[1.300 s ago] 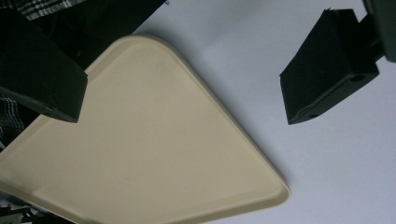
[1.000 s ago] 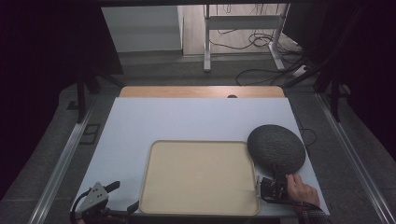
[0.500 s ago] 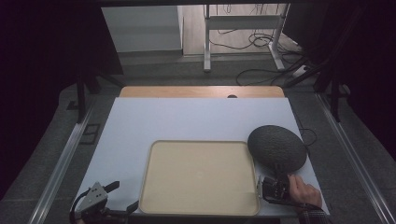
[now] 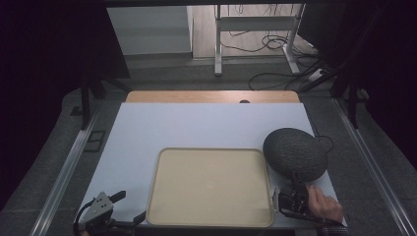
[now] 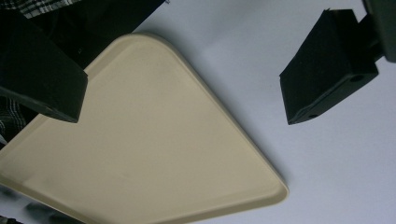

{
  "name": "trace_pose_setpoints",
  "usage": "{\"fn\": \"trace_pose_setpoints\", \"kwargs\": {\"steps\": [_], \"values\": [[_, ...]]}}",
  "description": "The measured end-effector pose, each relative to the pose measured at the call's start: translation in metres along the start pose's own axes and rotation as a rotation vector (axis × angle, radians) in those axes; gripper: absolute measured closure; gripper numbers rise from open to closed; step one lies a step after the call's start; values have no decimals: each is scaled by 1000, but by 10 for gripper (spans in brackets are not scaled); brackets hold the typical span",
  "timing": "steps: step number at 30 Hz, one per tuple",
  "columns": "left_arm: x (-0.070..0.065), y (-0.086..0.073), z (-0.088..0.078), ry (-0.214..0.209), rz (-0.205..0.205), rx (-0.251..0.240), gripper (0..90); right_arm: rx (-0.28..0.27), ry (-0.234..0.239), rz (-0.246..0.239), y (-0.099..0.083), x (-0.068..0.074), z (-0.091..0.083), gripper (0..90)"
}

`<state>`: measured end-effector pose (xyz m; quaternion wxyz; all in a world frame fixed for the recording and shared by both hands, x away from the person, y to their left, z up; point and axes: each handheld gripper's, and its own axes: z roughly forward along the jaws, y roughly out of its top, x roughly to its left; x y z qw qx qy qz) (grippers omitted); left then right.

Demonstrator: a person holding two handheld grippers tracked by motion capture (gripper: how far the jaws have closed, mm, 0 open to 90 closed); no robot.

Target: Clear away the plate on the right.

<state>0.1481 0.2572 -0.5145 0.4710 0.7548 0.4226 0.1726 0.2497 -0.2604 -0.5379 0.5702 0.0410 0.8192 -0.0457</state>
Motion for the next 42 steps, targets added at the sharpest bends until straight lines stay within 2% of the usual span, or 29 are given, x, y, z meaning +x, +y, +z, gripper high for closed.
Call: {"fn": "trace_pose_setpoints", "kwargs": {"steps": [1,6,7,9,10,11,18,19,20,22,23,24,26,27,29,30,33,34,35,37,38,40,41,42], "values": [[0,0,0,0,0,0,5,0,13,-13,1,-1,-2,847],[0,0,0,1,-1,-2,5,-41,2,-23,8,0,-9,846],[0,0,0,1,0,-2,5,-28,6,-25,10,-1,-13,846],[0,0,0,1,-1,-2,5,-64,1,-23,12,1,-13,846],[0,0,0,2,-2,-2,5,-37,3,-35,15,-1,-18,846],[0,0,0,2,-2,-2,5,-70,2,-22,16,1,-16,845],[0,0,0,3,-2,-2,5,-110,0,-41,28,2,-26,843],[0,0,0,3,-2,-2,5,-131,-35,-35,30,3,-26,843],[0,0,0,4,-2,-2,5,-129,2,-39,32,2,-27,843],[0,0,0,4,-3,-2,5,-109,10,-52,36,2,-33,842],[0,0,0,4,-3,-2,5,-96,-8,-58,38,2,-34,841],[0,0,0,4,-3,-1,5,-151,-1,-46,39,3,-32,841],[0,0,0,4,-2,-1,5,-134,14,-64,43,2,-37,839],[0,0,0,4,-2,-1,5,-163,2,-61,45,3,-35,838],[0,0,0,4,-3,-1,5,-137,10,-72,49,3,-40,837],[0,0,0,4,-3,-2,5,-173,4,-63,51,4,-38,836],[0,0,0,5,-4,-2,5,-197,4,-62,56,5,-41,835],[0,0,0,5,-4,-2,5,-182,11,-70,58,4,-44,836],[0,0,0,5,-4,-2,5,-204,3,-69,60,5,-43,835],[0,0,0,5,-3,-2,5,-214,2,-73,63,5,-45,835],[0,0,0,5,-3,-1,5,-195,12,-78,66,4,-49,835],[0,0,0,5,-3,-1,5,-208,12,-84,70,4,-51,835],[0,0,0,5,-3,-1,5,-236,4,-79,71,6,-50,835],[0,0,0,5,-3,-1,5,-218,17,-85,74,6,-53,834]]}}
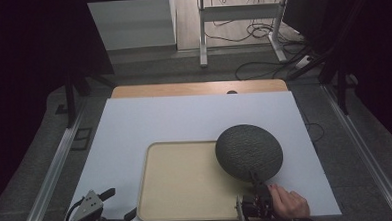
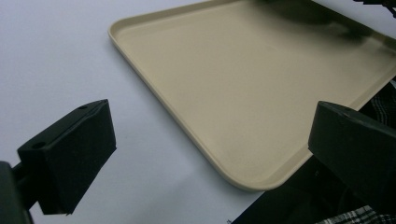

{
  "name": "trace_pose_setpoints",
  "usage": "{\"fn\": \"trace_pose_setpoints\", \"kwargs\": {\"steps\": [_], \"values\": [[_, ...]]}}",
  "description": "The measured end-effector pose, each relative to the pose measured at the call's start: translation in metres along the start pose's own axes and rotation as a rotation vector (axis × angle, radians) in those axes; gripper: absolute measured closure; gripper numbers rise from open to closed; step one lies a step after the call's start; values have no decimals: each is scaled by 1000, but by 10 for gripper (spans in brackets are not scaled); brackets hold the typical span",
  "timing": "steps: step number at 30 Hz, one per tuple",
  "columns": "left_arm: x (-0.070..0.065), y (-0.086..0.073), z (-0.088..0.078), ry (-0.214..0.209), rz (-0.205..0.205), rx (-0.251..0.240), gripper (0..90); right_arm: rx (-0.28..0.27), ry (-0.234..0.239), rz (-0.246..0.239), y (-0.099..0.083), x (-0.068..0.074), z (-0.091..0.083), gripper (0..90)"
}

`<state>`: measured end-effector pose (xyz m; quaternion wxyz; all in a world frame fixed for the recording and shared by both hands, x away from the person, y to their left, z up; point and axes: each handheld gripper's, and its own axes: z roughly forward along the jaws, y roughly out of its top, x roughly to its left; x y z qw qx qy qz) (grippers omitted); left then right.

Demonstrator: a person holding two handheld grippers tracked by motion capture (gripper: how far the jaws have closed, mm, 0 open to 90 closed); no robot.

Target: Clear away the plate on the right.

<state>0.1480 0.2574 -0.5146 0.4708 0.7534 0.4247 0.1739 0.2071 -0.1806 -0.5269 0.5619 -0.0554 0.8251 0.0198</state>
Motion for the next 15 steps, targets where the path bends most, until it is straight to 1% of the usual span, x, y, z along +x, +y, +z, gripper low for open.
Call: {"fn": "trace_pose_setpoints", "kwargs": {"steps": [1,2,4,5,6,7,15], "values": [[0,0,0,0,0,0,5,-10,0,-11,2,0,0,834],[0,0,0,0,0,0,5,-38,-12,-6,4,1,1,833],[0,0,0,0,1,1,5,-46,-10,-12,9,2,0,832],[0,0,0,-1,1,1,5,-33,1,-19,11,1,-3,832],[0,0,0,-1,1,1,5,-28,-1,-24,14,1,-4,832],[0,0,0,0,2,1,5,-67,-10,-10,15,3,-2,832],[0,0,0,0,3,0,5,-111,-5,-33,33,7,-5,832]]}}
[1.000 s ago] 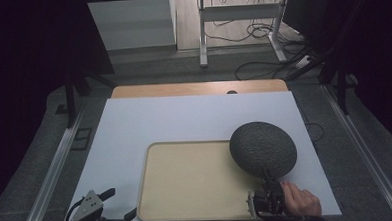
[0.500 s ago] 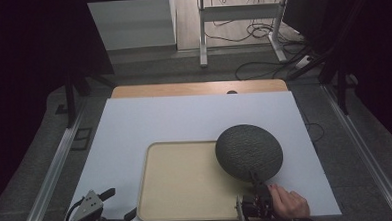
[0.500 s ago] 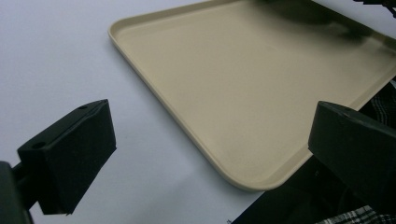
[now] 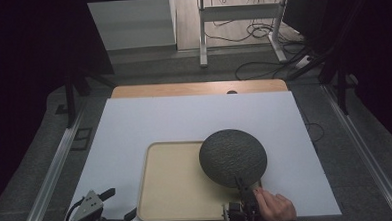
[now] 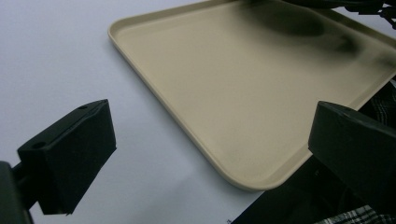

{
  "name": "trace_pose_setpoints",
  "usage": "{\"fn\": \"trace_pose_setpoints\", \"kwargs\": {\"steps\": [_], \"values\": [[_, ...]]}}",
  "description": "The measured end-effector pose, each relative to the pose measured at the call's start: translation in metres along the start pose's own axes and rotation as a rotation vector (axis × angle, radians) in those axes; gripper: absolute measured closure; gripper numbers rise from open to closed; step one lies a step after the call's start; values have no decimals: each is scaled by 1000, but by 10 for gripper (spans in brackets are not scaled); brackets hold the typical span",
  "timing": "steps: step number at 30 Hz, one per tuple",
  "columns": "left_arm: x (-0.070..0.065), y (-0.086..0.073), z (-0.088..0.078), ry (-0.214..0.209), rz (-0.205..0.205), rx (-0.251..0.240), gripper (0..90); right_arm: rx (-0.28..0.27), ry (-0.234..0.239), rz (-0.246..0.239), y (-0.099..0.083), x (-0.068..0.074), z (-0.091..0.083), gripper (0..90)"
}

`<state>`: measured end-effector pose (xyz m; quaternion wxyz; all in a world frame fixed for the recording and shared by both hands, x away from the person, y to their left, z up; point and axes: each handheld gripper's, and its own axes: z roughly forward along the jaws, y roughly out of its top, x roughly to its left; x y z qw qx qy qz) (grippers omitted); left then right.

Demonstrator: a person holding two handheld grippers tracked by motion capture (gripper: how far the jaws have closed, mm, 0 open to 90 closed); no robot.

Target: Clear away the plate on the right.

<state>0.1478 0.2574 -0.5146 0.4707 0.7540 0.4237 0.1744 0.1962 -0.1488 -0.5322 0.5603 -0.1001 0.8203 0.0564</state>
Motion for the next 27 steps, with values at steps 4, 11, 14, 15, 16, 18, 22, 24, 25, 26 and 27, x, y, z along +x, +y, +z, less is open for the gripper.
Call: {"fn": "trace_pose_setpoints", "kwargs": {"steps": [4,11,14,15,16,18,22,24,25,26,27], "values": [[0,0,0,0,0,0,5,-20,7,-3,7,1,1,830],[0,0,0,1,0,-1,5,-42,22,-3,18,5,1,830],[0,0,0,1,0,-1,5,-61,22,-18,22,5,2,830],[0,0,0,1,0,-2,5,-61,24,-21,24,5,2,830],[0,0,0,1,-1,-2,5,-68,23,-23,25,5,3,830],[0,0,0,1,0,-2,5,-71,27,-22,28,6,4,830],[0,0,0,1,1,-1,5,-81,30,-32,34,7,6,829],[0,0,0,1,1,-2,5,-83,37,-23,37,8,7,829],[0,0,0,2,1,-2,5,-91,38,-32,39,8,8,828],[0,0,0,2,1,-2,5,-94,39,-36,40,9,9,828],[0,0,0,2,2,-2,5,-88,44,-31,42,10,8,828]]}}
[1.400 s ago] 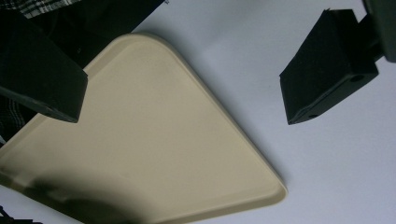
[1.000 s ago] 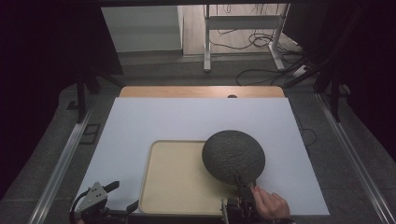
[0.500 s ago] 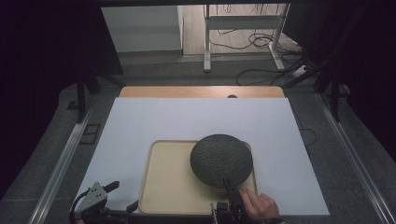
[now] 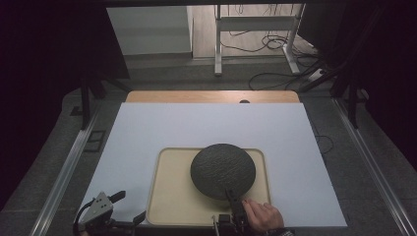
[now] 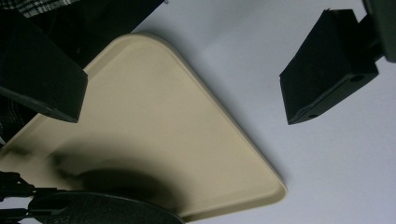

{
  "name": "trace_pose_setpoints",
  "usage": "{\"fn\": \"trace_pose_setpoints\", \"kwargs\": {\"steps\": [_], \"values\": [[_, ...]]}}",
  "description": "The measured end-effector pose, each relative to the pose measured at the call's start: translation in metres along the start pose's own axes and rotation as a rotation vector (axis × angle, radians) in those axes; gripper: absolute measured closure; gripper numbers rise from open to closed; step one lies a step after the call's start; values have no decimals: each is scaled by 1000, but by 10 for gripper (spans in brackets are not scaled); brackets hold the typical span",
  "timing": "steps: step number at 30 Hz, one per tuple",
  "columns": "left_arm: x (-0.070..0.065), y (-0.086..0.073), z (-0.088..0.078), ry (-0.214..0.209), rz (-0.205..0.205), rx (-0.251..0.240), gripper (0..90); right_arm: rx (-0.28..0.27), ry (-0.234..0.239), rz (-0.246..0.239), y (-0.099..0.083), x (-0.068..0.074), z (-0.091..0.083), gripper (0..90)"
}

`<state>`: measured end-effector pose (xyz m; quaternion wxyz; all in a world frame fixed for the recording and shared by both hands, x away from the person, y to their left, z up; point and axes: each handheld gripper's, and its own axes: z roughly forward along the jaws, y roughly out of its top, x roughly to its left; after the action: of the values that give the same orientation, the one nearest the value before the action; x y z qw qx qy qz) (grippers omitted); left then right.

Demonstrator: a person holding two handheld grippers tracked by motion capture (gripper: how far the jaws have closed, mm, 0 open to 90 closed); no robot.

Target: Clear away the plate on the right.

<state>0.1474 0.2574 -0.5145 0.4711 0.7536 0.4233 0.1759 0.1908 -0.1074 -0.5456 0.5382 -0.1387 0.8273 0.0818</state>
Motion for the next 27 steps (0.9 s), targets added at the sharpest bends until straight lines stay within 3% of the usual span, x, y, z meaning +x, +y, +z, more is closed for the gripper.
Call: {"fn": "trace_pose_setpoints", "kwargs": {"steps": [17,27], "values": [[0,0,0,0,2,2,5,-40,18,-31,23,6,8,825],[-1,0,0,0,3,4,5,-32,75,-30,26,9,11,830]]}}
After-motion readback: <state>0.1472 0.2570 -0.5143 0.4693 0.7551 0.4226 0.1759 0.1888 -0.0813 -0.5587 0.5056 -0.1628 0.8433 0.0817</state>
